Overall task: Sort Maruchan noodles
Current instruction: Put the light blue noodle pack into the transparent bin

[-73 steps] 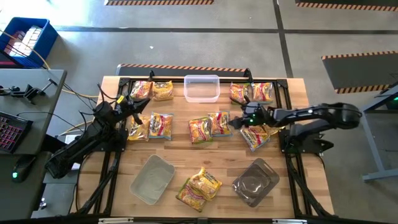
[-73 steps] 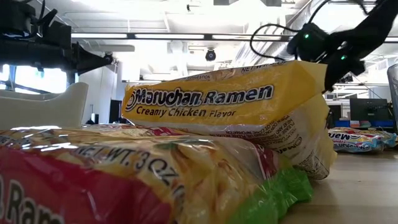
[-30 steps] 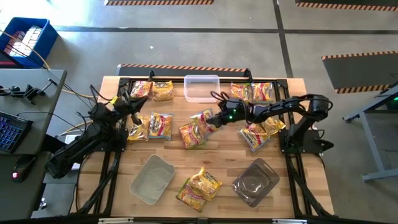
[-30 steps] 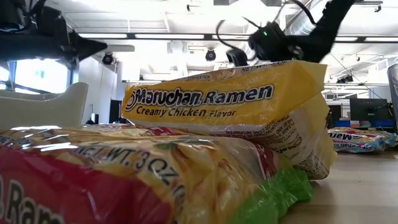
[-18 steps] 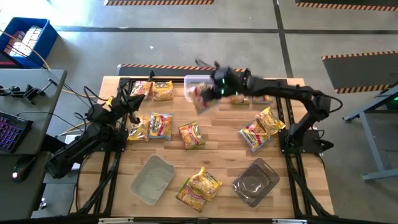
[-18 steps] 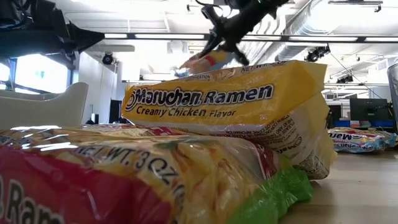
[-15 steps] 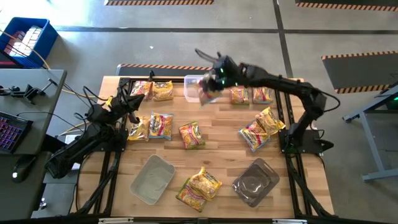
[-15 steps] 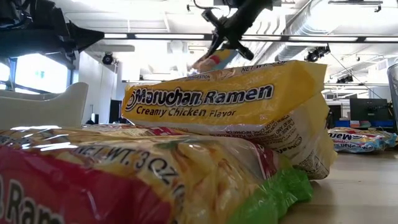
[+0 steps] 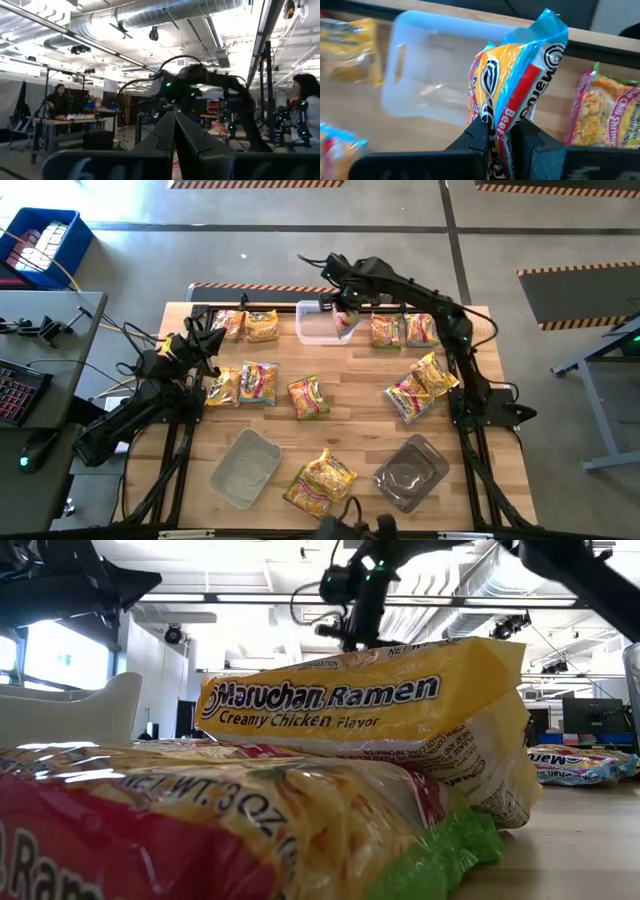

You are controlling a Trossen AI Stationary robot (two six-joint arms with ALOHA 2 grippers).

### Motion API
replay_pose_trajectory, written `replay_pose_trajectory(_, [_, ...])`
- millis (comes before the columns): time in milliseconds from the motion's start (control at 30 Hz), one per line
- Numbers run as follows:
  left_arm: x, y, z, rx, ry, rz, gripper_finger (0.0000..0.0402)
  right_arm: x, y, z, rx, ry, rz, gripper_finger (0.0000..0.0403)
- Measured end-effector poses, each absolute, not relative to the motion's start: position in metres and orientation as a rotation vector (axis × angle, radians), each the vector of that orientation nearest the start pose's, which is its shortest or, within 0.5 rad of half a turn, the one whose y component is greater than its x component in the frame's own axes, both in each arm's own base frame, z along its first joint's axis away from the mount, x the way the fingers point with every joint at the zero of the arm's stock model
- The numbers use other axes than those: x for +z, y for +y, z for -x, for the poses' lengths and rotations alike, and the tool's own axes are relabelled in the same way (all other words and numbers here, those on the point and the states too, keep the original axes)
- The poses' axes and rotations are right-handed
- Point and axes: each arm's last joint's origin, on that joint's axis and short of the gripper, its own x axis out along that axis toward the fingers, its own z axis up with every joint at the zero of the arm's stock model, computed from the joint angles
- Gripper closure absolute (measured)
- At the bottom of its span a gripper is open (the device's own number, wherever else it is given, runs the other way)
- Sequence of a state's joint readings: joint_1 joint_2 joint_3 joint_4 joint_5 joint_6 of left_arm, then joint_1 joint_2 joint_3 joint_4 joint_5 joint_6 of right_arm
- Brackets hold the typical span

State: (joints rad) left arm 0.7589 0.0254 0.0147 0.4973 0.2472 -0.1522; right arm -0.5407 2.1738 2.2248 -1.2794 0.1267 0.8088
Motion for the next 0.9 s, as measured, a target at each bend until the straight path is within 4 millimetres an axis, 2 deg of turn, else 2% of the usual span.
replay_pose_trajectory(233, [0.210, 0.055, -0.069, 0.461, -0.443, -0.077, 0.0399, 0.278, -0.244, -0.385, -1.166, 0.962, -0.869, 0.0375])
replay_pose_trajectory(667, [0.211, 0.055, -0.068, 0.461, -0.447, -0.078, 0.0399, 0.273, -0.247, -0.388, -1.242, 0.917, -0.826, 0.0375])
replay_pose_trajectory(900, [0.211, 0.055, -0.068, 0.460, -0.447, -0.079, 0.0399, 0.254, -0.243, -0.401, -1.236, 0.949, -0.807, 0.0375])
